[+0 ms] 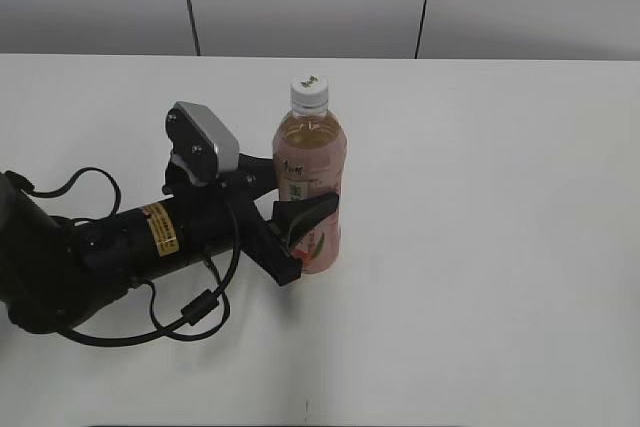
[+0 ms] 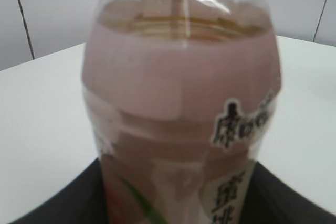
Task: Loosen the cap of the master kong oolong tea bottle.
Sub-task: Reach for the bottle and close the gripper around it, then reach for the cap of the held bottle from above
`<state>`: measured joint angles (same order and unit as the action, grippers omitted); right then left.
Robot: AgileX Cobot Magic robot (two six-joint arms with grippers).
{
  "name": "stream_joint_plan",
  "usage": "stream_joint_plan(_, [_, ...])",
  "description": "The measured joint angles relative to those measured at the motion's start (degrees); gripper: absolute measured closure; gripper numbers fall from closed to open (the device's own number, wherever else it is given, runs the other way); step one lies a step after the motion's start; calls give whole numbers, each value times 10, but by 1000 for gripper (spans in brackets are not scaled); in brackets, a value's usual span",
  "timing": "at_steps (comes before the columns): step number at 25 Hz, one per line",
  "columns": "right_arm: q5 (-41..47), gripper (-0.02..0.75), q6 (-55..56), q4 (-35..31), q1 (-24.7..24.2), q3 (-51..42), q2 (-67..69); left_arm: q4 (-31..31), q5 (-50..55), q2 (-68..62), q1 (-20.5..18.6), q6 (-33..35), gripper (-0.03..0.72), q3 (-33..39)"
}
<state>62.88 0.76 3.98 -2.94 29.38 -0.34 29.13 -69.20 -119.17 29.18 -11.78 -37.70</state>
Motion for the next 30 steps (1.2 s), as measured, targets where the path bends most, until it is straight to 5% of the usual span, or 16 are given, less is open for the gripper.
stream_joint_plan(16, [-37, 234, -20, -43, 0, 20, 25, 12, -1, 0, -2, 0, 304, 0])
stream_joint_plan(30, [-9, 278, -284, -294, 11, 266, 581, 31, -3, 0, -2, 0, 304, 0])
